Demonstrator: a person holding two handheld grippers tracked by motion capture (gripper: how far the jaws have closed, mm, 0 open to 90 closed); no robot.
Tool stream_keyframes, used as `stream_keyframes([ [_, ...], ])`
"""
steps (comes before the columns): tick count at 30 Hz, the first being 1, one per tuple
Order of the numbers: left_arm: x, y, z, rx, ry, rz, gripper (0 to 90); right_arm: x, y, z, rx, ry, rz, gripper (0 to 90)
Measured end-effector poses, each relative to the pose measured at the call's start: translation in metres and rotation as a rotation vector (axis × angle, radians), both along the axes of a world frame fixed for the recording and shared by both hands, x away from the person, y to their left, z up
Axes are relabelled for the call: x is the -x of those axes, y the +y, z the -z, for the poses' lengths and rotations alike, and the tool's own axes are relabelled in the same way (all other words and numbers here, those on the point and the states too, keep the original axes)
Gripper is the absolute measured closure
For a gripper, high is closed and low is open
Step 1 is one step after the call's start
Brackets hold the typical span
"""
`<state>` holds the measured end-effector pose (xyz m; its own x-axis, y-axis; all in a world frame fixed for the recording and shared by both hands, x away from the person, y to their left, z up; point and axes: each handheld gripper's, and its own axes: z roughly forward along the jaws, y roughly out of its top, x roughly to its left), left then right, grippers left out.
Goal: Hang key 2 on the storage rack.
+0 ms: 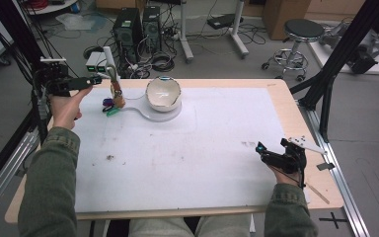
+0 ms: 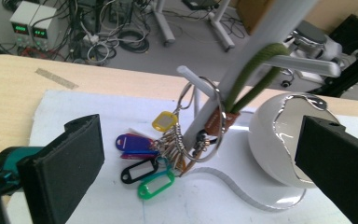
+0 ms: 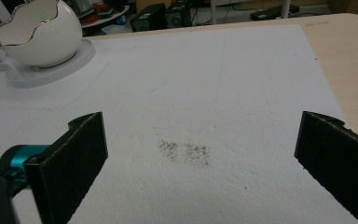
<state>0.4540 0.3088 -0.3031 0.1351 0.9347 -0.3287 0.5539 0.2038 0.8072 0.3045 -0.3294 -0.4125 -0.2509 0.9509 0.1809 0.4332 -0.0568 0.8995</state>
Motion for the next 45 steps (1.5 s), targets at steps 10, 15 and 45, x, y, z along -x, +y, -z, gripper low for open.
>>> stream_keyframes([
  [10, 0.024, -0.007, 0.005, -0.020, -0.066, 0.002, 1.6, 0.000, 0.000, 0.000, 0.003, -0.003, -0.003, 1.5],
  [15, 0.033, -0.012, 0.011, -0.034, -0.090, 0.008, 1.6, 0.000, 0.000, 0.000, 0.001, -0.003, -0.002, 1.5],
  [45, 0.093, -0.017, 0.055, -0.106, -0.189, 0.035, 1.6, 0.002, -0.001, -0.001, -0.002, -0.010, 0.002, 1.5],
])
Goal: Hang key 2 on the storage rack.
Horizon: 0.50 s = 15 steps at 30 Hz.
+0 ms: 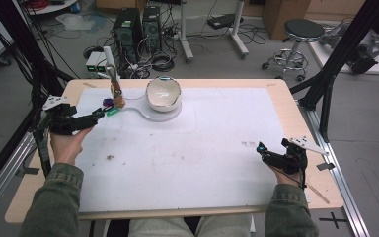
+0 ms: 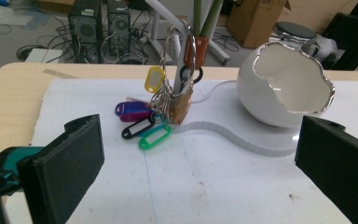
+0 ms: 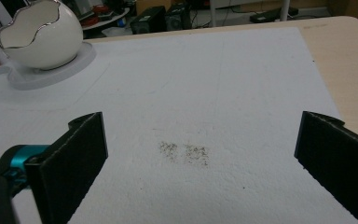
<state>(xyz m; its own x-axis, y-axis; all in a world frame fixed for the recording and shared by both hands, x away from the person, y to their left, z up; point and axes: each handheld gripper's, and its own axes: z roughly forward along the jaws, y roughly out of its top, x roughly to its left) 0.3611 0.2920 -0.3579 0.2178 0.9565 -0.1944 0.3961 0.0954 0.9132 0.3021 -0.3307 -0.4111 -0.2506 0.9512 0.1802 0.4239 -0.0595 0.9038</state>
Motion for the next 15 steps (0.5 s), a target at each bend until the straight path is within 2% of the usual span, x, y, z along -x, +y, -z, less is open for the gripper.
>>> stream_keyframes([
  [3, 0.008, 0.001, 0.005, 0.010, -0.025, 0.004, 1.6, 0.001, 0.000, 0.000, -0.005, 0.006, 0.003, 1.5],
  [8, 0.018, 0.002, 0.014, 0.000, -0.043, -0.013, 1.6, 0.000, 0.000, 0.000, -0.003, 0.004, 0.002, 1.5],
  [12, 0.023, 0.003, 0.021, -0.036, -0.048, -0.030, 1.7, 0.000, 0.000, 0.000, -0.001, 0.001, 0.004, 1.5],
  [15, 0.028, 0.004, 0.027, -0.038, -0.055, -0.038, 1.6, 0.001, -0.001, 0.000, 0.000, 0.001, 0.003, 1.5],
])
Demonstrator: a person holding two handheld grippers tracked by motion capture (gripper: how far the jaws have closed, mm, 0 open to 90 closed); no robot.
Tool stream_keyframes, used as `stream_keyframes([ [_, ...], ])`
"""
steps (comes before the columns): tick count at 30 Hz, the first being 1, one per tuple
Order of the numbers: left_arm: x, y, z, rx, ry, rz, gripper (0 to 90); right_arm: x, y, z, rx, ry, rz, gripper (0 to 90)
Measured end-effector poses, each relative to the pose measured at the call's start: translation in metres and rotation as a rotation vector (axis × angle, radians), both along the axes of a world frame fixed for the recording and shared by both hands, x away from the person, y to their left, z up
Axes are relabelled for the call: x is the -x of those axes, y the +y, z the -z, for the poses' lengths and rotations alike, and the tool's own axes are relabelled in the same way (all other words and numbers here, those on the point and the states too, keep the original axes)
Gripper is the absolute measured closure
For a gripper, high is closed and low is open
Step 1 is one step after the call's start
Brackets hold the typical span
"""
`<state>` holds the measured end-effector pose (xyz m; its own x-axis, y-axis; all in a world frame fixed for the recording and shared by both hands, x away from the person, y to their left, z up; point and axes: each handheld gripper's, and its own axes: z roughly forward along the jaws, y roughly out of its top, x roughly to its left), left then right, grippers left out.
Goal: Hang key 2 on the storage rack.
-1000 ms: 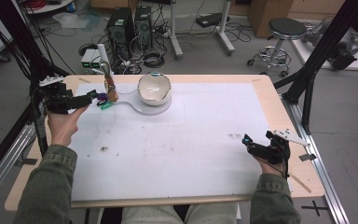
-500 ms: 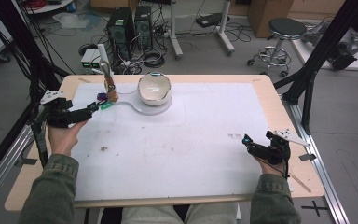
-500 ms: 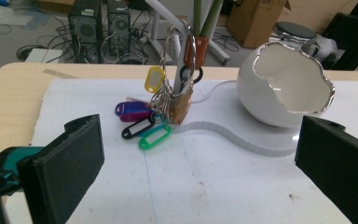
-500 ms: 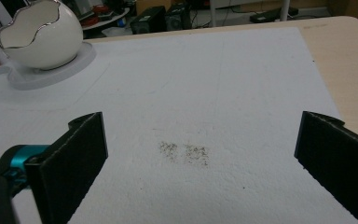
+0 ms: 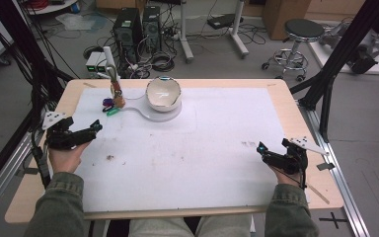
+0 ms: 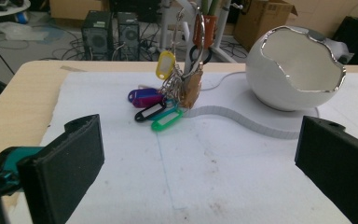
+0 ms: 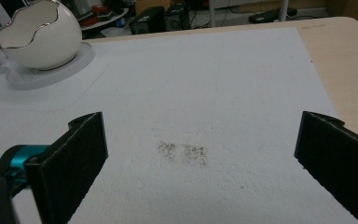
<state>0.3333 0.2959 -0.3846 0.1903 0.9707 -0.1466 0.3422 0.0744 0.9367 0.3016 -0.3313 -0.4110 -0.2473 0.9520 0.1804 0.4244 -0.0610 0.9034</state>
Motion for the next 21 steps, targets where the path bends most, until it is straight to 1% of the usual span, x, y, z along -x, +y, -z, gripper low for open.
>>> stream_keyframes([
  [4, 0.005, 0.002, 0.008, -0.009, 0.008, -0.009, 1.6, 0.000, 0.001, 0.000, 0.002, 0.003, 0.001, 1.5],
  [6, 0.007, 0.004, 0.012, -0.006, 0.012, -0.015, 1.6, 0.000, 0.001, 0.000, 0.009, 0.000, -0.002, 1.5],
  [7, 0.008, 0.005, 0.013, 0.001, 0.015, -0.019, 1.6, 0.000, 0.001, 0.000, 0.007, 0.003, -0.001, 1.5],
  [8, 0.009, 0.005, 0.014, 0.016, 0.009, -0.022, 1.6, 0.000, 0.002, 0.000, 0.008, 0.002, -0.002, 1.5],
  [10, 0.013, 0.005, 0.013, 0.059, -0.011, -0.014, 1.6, -0.001, 0.001, 0.000, 0.012, -0.002, -0.003, 1.5],
  [11, 0.014, 0.004, 0.013, 0.061, -0.022, -0.011, 1.6, -0.001, 0.001, 0.000, 0.013, -0.002, -0.004, 1.5],
  [13, 0.017, 0.002, 0.014, 0.038, -0.026, -0.003, 1.6, -0.001, 0.001, 0.000, 0.013, -0.002, -0.005, 1.5],
  [17, 0.017, 0.003, 0.019, 0.032, -0.006, -0.003, 1.6, 0.000, 0.003, -0.001, 0.014, -0.002, -0.008, 1.5],
  [19, 0.018, 0.004, 0.019, 0.038, -0.007, -0.010, 1.7, 0.000, 0.005, -0.001, 0.017, -0.001, -0.012, 1.5],
  [21, 0.019, 0.006, 0.019, 0.032, -0.009, -0.014, 1.6, 0.000, 0.005, -0.001, 0.022, -0.003, -0.014, 1.5],
])
